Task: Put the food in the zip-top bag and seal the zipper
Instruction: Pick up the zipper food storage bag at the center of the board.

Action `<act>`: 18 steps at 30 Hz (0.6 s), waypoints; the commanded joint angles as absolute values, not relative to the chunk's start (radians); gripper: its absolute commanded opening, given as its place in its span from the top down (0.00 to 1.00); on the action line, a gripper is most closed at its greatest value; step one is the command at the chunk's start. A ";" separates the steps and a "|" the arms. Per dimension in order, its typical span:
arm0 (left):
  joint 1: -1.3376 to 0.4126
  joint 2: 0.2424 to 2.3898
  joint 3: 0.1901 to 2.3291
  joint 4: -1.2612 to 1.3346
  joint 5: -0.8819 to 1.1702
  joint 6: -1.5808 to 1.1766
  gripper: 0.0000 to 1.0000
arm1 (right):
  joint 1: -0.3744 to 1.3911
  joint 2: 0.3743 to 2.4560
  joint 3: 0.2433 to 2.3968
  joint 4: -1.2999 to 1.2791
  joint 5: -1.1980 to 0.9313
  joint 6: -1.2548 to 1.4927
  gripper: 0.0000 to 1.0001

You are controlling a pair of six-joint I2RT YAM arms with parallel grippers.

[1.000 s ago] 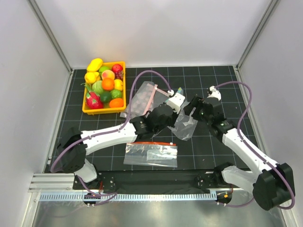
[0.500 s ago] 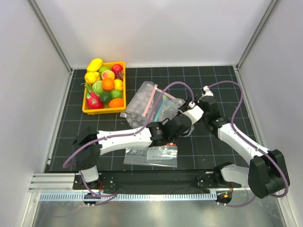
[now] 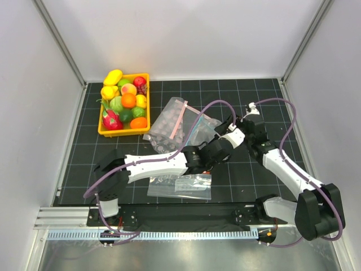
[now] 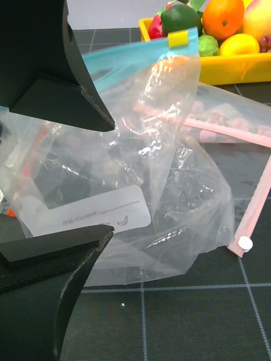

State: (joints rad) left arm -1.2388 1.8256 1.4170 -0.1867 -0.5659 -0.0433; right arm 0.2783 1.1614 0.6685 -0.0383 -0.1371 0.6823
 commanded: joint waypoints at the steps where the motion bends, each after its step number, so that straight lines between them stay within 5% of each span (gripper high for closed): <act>1: -1.241 1.838 1.460 -0.195 -0.578 -0.051 1.00 | 0.270 1.129 0.667 -0.029 -0.123 0.684 0.25; 18: -1.239 1.873 1.477 -0.198 -0.601 -0.058 1.00 | 0.236 0.953 0.626 -0.043 -0.156 0.709 0.23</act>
